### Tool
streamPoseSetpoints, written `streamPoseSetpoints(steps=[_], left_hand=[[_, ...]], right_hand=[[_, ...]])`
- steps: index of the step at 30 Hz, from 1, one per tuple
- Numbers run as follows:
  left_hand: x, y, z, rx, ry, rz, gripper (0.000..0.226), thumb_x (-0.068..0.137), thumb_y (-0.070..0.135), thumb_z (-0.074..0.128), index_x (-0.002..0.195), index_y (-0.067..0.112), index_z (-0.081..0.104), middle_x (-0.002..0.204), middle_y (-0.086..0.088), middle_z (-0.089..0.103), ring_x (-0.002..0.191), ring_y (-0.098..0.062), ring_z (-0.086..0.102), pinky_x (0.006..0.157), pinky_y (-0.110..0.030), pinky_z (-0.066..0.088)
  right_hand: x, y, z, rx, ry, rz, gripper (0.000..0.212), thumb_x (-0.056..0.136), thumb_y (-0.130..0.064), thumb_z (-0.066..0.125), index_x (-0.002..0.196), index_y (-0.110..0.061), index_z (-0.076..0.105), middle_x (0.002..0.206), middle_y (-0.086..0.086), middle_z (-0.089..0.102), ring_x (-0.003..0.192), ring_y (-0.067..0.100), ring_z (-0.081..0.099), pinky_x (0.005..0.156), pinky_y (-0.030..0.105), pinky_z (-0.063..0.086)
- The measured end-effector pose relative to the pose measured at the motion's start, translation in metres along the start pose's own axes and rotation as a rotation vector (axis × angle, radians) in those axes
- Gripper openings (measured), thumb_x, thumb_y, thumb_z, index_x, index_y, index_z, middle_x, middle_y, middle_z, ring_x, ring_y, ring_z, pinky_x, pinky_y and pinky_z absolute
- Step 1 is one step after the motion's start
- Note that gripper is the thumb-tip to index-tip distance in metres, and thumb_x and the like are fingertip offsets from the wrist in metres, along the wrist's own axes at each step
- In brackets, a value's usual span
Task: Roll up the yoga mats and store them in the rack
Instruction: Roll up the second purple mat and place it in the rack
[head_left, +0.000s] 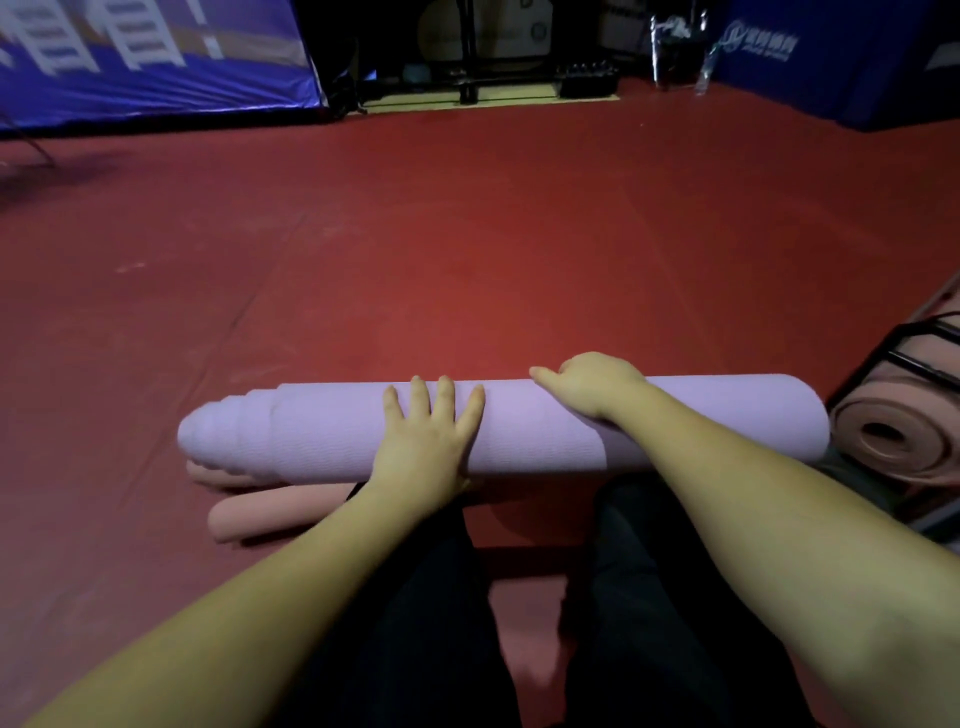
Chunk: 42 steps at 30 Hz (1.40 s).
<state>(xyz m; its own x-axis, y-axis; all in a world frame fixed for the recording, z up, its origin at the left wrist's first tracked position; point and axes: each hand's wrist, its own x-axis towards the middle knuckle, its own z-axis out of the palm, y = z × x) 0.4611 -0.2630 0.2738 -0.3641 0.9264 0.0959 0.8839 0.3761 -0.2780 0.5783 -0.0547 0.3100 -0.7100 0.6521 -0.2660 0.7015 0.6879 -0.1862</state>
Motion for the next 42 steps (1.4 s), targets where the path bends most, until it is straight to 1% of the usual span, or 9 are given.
streamPoseSetpoints(steps=[10,15,18,21,25,28,32,37,42], left_hand=[[-0.007,-0.016,-0.055,-0.012,-0.062,0.108,0.113,0.063,0.078,0.060,0.152,0.025,0.014,0.142,-0.009,0.041,0.122,-0.034,0.042,0.102,-0.053,0.032],[-0.013,-0.031,-0.069,-0.101,-0.178,0.147,0.117,0.058,0.082,0.062,0.151,0.031,0.014,0.139,0.000,0.044,0.121,-0.029,0.045,0.096,-0.044,0.039],[-0.008,-0.032,-0.065,-0.150,-0.273,0.172,0.115,0.056,0.081,0.066,0.149,0.034,0.019,0.137,0.003,0.047,0.119,-0.027,0.046,0.095,-0.043,0.041],[0.006,-0.034,-0.065,-0.233,-0.366,0.165,0.110,0.052,0.079,0.070,0.144,0.036,0.027,0.132,0.003,0.051,0.117,-0.027,0.047,0.095,-0.044,0.042],[0.025,-0.041,-0.068,-0.339,-0.504,0.154,0.109,0.046,0.079,0.075,0.138,0.037,0.033,0.127,0.004,0.053,0.116,-0.025,0.047,0.096,-0.044,0.045],[0.041,-0.045,-0.066,-0.423,-0.607,0.141,0.106,0.046,0.075,0.079,0.136,0.040,0.036,0.126,0.006,0.053,0.117,-0.023,0.049,0.099,-0.043,0.045],[0.067,-0.053,-0.060,-0.594,-0.798,0.095,0.101,0.048,0.063,0.086,0.136,0.042,0.041,0.127,0.015,0.056,0.114,-0.014,0.054,0.103,-0.035,0.043],[0.087,-0.054,-0.054,-0.828,-0.940,0.046,0.086,0.067,0.034,0.089,0.139,0.031,0.042,0.118,0.013,0.062,0.107,-0.011,0.062,0.090,-0.028,0.050],[0.074,-0.055,-0.049,-0.876,-0.734,0.056,0.075,0.068,0.040,0.087,0.134,0.031,0.053,0.129,0.013,0.060,0.119,-0.010,0.056,0.098,-0.029,0.044]], right_hand=[[-0.017,-0.004,-0.033,0.080,-0.205,0.040,0.069,0.096,-0.063,0.032,0.133,-0.011,0.059,0.144,0.014,0.051,0.125,0.030,0.051,0.099,0.038,0.038],[-0.013,-0.014,-0.038,0.063,-0.359,0.035,0.067,0.081,-0.070,0.038,0.127,-0.028,0.062,0.143,0.001,0.054,0.118,0.022,0.054,0.106,0.042,0.037],[-0.015,-0.012,-0.030,0.075,-0.427,-0.005,0.056,0.094,-0.061,0.036,0.135,-0.029,0.057,0.150,-0.001,0.046,0.131,0.021,0.047,0.107,0.039,0.032],[-0.015,-0.008,-0.022,0.046,-0.242,-0.020,0.055,0.100,-0.056,0.035,0.129,-0.018,0.062,0.147,0.006,0.049,0.131,0.026,0.047,0.103,0.037,0.034],[-0.011,-0.003,-0.012,0.019,0.141,-0.089,0.039,0.101,-0.045,0.037,0.084,-0.017,0.058,0.106,0.012,0.066,0.101,0.033,0.060,0.073,0.036,0.042],[-0.024,0.000,-0.010,0.020,0.232,-0.114,0.042,0.100,-0.047,0.038,0.076,-0.016,0.053,0.095,0.009,0.064,0.094,0.032,0.060,0.069,0.036,0.039],[-0.043,0.002,0.003,0.072,0.173,-0.077,0.057,0.096,-0.064,0.031,0.093,-0.018,0.064,0.104,0.006,0.065,0.103,0.031,0.060,0.081,0.039,0.046],[-0.045,-0.007,0.022,-0.151,0.353,-0.043,0.066,0.094,-0.068,0.028,0.110,-0.015,0.066,0.116,0.008,0.066,0.110,0.029,0.060,0.092,0.039,0.041],[-0.036,-0.008,0.014,-0.058,0.293,-0.020,0.062,0.094,-0.065,0.033,0.111,-0.015,0.066,0.117,0.008,0.067,0.109,0.030,0.060,0.086,0.037,0.042]])
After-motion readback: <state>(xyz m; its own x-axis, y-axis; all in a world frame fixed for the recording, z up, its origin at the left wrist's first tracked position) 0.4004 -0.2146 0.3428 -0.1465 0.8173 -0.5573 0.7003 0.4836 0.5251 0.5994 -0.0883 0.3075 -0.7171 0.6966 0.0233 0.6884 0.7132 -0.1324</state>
